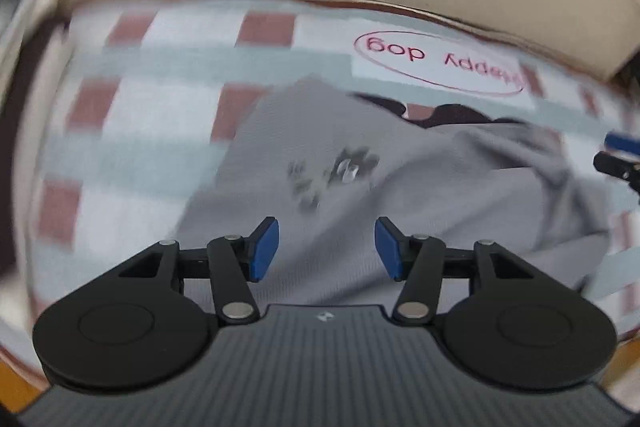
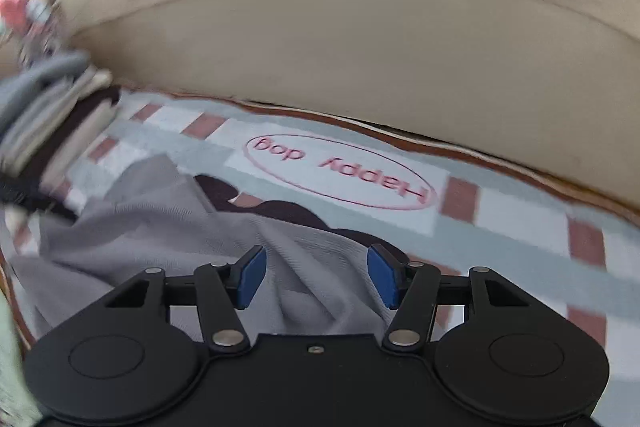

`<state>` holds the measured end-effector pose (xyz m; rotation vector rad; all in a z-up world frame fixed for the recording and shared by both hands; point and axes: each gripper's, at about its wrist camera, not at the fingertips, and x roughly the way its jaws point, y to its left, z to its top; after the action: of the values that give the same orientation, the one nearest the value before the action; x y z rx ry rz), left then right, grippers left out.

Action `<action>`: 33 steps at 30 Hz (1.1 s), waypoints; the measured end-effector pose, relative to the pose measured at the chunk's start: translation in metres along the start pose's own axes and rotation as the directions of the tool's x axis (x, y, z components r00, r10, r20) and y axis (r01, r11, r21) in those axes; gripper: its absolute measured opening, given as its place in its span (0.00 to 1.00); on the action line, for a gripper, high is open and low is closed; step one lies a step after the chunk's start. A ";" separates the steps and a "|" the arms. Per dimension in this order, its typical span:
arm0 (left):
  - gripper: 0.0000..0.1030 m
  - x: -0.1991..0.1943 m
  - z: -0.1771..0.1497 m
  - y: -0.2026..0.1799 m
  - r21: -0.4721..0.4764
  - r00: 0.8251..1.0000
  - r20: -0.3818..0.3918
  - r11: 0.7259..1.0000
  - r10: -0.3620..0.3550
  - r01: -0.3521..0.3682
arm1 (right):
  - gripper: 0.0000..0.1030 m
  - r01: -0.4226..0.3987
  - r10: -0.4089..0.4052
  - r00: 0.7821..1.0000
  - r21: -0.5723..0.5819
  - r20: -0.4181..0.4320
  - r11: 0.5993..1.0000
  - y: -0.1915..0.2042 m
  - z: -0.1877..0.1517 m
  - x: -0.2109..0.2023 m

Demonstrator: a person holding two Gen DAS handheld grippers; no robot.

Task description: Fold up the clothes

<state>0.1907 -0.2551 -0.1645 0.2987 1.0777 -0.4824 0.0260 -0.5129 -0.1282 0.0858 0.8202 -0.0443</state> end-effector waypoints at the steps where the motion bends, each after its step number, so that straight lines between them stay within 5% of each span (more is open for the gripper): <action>1: 0.51 0.005 0.002 -0.013 0.037 0.998 0.012 0.997 0.064 -0.065 | 0.60 0.022 -0.022 1.000 -0.040 -0.016 0.999 0.005 -0.004 0.011; 4: 0.51 0.009 0.001 -0.037 0.084 0.997 0.070 0.995 0.041 -0.047 | 0.59 0.110 -0.117 0.991 -0.116 -0.063 0.987 0.008 -0.018 0.037; 7: 0.53 0.014 -0.002 -0.047 0.092 0.997 0.078 0.996 0.005 -0.013 | 0.58 0.081 -0.087 0.993 -0.080 -0.079 0.994 -0.001 -0.032 0.046; 9: 0.53 0.019 -0.004 -0.047 0.079 0.999 0.053 0.997 0.004 -0.008 | 0.43 0.053 -0.056 0.995 -0.031 -0.087 0.998 -0.008 -0.037 0.055; 10: 0.53 0.020 -0.006 -0.045 0.072 0.999 0.046 0.997 -0.010 0.007 | 0.14 0.044 -0.044 0.994 -0.009 -0.098 0.999 -0.012 -0.040 0.061; 12: 0.53 0.021 -0.009 -0.043 0.066 0.999 0.040 0.998 -0.013 0.010 | 0.09 0.038 -0.035 0.996 0.032 -0.086 0.999 -0.015 -0.045 0.061; 17: 0.53 0.005 -0.020 -0.034 0.053 0.994 0.108 0.999 -0.001 -0.005 | 0.03 0.000 -0.036 0.991 0.265 0.130 0.964 -0.029 -0.050 -0.034; 22: 0.72 -0.022 -0.029 -0.036 0.003 0.964 0.192 0.983 -0.182 0.185 | 0.03 0.146 -0.186 0.971 0.244 0.151 0.959 -0.012 -0.074 -0.105; 26: 0.73 -0.014 -0.027 -0.056 0.083 0.973 0.162 0.985 -0.163 0.152 | 0.05 -0.040 0.043 0.999 0.395 0.001 0.918 -0.018 -0.113 -0.094; 29: 0.73 -0.005 -0.024 -0.059 0.040 0.961 0.130 0.969 -0.245 0.242 | 0.05 -0.177 0.222 0.973 0.430 -0.057 0.885 -0.003 -0.131 -0.086; 33: 0.73 0.013 -0.012 -0.070 -0.043 0.969 0.095 0.971 -0.230 0.234 | 0.05 -0.243 0.311 0.945 0.415 -0.103 0.877 0.031 -0.137 -0.084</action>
<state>0.1509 -0.3124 -0.1815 0.1021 1.0416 -0.6688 -0.1290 -0.4691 -0.1580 0.6010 0.9508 0.0704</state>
